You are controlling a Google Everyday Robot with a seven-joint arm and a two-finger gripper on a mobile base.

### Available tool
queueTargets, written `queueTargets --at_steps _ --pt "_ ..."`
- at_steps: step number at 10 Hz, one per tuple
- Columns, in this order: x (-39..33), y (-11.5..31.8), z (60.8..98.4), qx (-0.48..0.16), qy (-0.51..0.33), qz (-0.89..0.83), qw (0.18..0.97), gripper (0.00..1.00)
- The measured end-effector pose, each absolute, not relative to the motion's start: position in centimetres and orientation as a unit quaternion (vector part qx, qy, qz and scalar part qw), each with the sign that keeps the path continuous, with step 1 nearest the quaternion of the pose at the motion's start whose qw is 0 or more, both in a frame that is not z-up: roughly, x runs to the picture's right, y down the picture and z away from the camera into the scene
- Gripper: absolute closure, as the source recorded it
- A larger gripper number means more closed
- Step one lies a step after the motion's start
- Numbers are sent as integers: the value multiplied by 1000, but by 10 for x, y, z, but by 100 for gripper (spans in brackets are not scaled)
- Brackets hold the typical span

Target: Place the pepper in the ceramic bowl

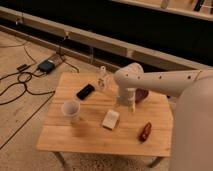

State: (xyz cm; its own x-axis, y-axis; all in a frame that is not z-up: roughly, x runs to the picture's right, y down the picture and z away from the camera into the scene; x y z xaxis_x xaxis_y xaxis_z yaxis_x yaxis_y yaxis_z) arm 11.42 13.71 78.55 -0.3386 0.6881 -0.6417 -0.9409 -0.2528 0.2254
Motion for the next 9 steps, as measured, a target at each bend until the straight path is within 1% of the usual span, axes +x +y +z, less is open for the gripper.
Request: queueTargets --at_steps 5,9 --pt "150 179 779 -198 324 772 509 35" --pt "173 195 776 -187 317 780 507 35"
